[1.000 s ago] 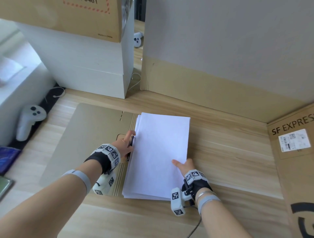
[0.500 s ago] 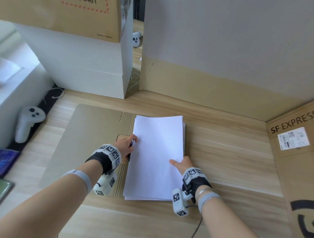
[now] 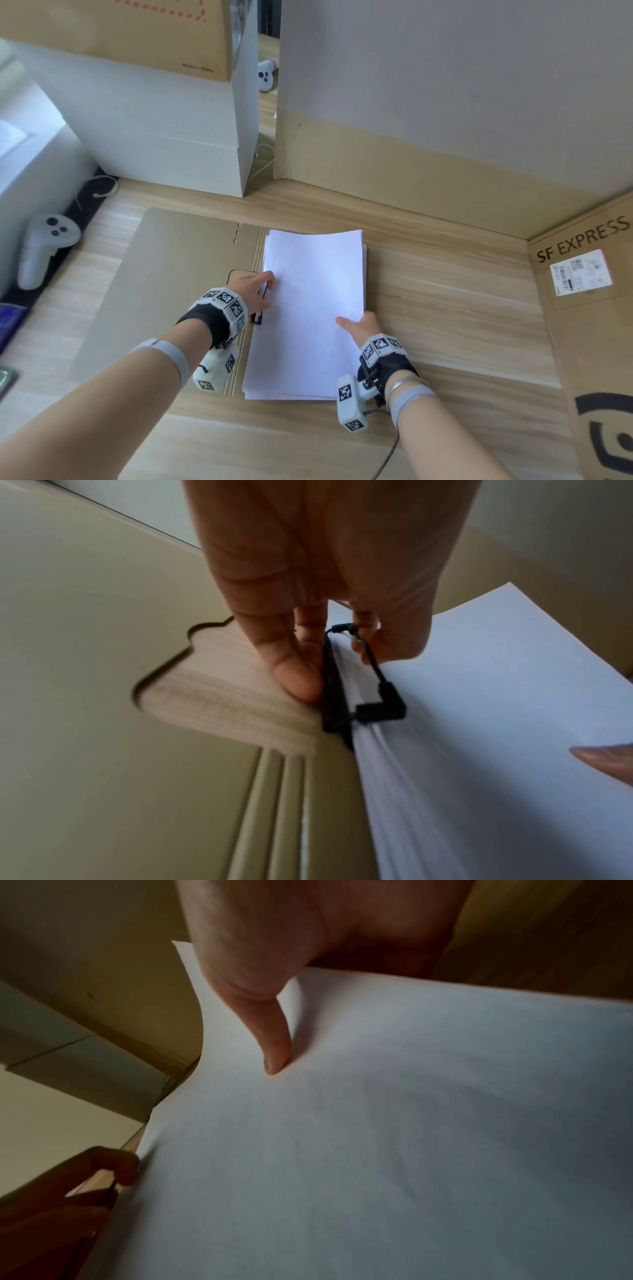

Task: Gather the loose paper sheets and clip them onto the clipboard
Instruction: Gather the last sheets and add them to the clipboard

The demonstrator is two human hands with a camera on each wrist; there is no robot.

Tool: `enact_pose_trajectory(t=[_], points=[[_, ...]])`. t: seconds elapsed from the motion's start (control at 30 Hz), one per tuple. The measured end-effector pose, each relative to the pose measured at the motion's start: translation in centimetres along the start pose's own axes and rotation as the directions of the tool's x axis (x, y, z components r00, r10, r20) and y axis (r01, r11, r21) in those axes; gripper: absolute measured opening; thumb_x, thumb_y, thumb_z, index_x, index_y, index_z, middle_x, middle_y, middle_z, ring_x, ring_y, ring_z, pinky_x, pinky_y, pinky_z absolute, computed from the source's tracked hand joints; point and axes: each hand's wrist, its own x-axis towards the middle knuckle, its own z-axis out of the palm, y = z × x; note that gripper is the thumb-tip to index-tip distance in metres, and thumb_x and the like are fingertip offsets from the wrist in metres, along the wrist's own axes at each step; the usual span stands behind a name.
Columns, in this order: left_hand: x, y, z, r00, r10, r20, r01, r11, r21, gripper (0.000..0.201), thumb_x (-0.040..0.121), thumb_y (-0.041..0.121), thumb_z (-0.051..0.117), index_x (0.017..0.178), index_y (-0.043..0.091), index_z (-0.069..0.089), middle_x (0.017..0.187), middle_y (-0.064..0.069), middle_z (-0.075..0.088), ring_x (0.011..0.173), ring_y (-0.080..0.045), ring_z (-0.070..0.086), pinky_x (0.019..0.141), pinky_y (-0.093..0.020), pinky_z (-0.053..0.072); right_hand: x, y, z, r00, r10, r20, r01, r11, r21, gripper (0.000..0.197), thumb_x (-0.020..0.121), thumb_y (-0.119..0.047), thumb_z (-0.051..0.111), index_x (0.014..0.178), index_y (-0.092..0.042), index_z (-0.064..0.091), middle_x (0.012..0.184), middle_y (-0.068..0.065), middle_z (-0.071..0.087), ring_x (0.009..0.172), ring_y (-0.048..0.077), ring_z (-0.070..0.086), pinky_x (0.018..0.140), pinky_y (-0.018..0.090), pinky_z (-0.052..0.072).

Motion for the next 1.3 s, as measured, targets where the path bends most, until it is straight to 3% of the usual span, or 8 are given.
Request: enact_pose_trajectory(t=[0.13, 0.3, 0.47, 0.6, 0.73, 1.0, 1.2, 1.3], points=[[0.4, 0.6, 0.1, 0.999, -0.019, 0.028, 0.016, 0.996, 0.084, 0.03, 0.081, 0.021, 0.056, 0.107, 0.014, 0.044, 0.082, -0.002, 0.048, 0.073, -0.022, 0.046, 0.061, -0.026, 0.038, 0.2, 0.3, 0.4, 1.0, -0.001, -0.008, 0.002, 1.0, 0.02, 0.045, 0.081, -0.024, 0.069, 0.116, 0.001, 0.058, 0.112, 0.012, 0.066, 0.105, 0.029, 0.063, 0.093, 0.033, 0.048], [0.7, 0.6, 0.4, 0.999, -0.024, 0.024, 0.021, 0.994, 0.107, 0.035, 0.083, 0.022, 0.055, 0.114, 0.014, 0.042, 0.085, -0.005, 0.05, 0.074, -0.023, 0.048, 0.064, -0.029, 0.039, 0.0, 0.2, 0.1, 0.995, -0.083, -0.048, 0.086, 0.994, 0.066, 0.047, 0.078, -0.012, 0.072, 0.12, -0.002, 0.054, 0.117, 0.012, 0.064, 0.109, 0.028, 0.062, 0.095, 0.033, 0.048], [0.8, 0.7, 0.6, 1.0, -0.029, 0.006, 0.028, 0.991, 0.131, 0.035, 0.084, 0.024, 0.054, 0.115, 0.015, 0.043, 0.082, -0.004, 0.05, 0.074, -0.023, 0.049, 0.065, -0.029, 0.039, -1.2, -0.2, -1.7, 0.965, -0.211, -0.158, 0.194, 0.974, -0.118, 0.089, 0.073, -0.01, 0.074, 0.144, -0.025, 0.023, 0.142, 0.008, 0.034, 0.127, 0.027, 0.041, 0.104, 0.035, 0.037], [0.8, 0.6, 0.5, 0.999, -0.037, 0.026, 0.033, 0.991, 0.132, 0.034, 0.084, 0.024, 0.053, 0.115, 0.015, 0.042, 0.078, -0.002, 0.049, 0.074, -0.023, 0.049, 0.065, -0.029, 0.039, -3.6, -0.6, -0.4, 0.886, -0.459, -0.064, 0.338, 0.735, -0.588, 0.077, 0.07, -0.033, 0.074, 0.135, -0.042, 0.036, 0.144, -0.004, 0.023, 0.133, 0.025, 0.025, 0.111, 0.038, 0.028], [0.9, 0.7, 0.4, 0.999, -0.038, 0.026, 0.034, 0.992, 0.121, 0.033, 0.085, 0.023, 0.052, 0.115, 0.015, 0.043, 0.083, -0.005, 0.05, 0.075, -0.024, 0.05, 0.065, -0.03, 0.039, -5.6, -0.3, 3.3, 0.823, -0.468, 0.32, 0.551, 0.526, -0.648, 0.074, 0.07, -0.045, 0.071, 0.134, -0.048, 0.034, 0.156, -0.011, 0.001, 0.145, 0.023, -0.006, 0.117, 0.045, 0.004], [0.8, 0.6, 0.2, 0.999, -0.037, 0.036, 0.034, 0.996, 0.082, 0.03, 0.086, 0.02, 0.051, 0.114, 0.014, 0.043, 0.084, -0.007, 0.051, 0.074, -0.024, 0.05, 0.067, -0.029, 0.039, -6.8, 0.6, 8.4, 0.706, -0.413, 0.575, 0.665, 0.106, -0.739, 0.107, 0.062, -0.06, 0.072, 0.146, -0.042, 0.008, 0.157, -0.004, -0.016, 0.143, 0.029, -0.021, 0.113, 0.056, -0.014], [0.2, 0.9, -0.3, 0.999, -0.026, 0.038, 0.025, 0.999, 0.026, 0.037, 0.088, 0.017, 0.05, 0.122, 0.017, 0.038, 0.082, -0.009, 0.05, 0.07, -0.025, 0.049, 0.064, -0.029, 0.039, -6.6, 0.4, 8.7, 0.702, -0.431, 0.568, 0.653, 0.069, -0.755, 0.104, 0.066, -0.057, 0.07, 0.145, -0.044, 0.003, 0.157, -0.006, -0.016, 0.143, 0.031, -0.021, 0.109, 0.059, -0.016], [0.0, 1.1, -0.4, 0.999, -0.028, 0.04, 0.028, 1.0, 0.006, 0.038, 0.088, 0.017, 0.05, 0.124, 0.018, 0.036, 0.081, -0.009, 0.05, 0.059, -0.024, 0.046, 0.051, -0.027, 0.035, -6.3, 0.4, 8.4, 0.692, -0.445, 0.569, 0.657, 0.062, -0.751, 0.106, 0.065, -0.057, 0.071, 0.145, -0.044, 0.003, 0.157, -0.008, -0.014, 0.143, 0.03, -0.019, 0.108, 0.057, -0.018]])
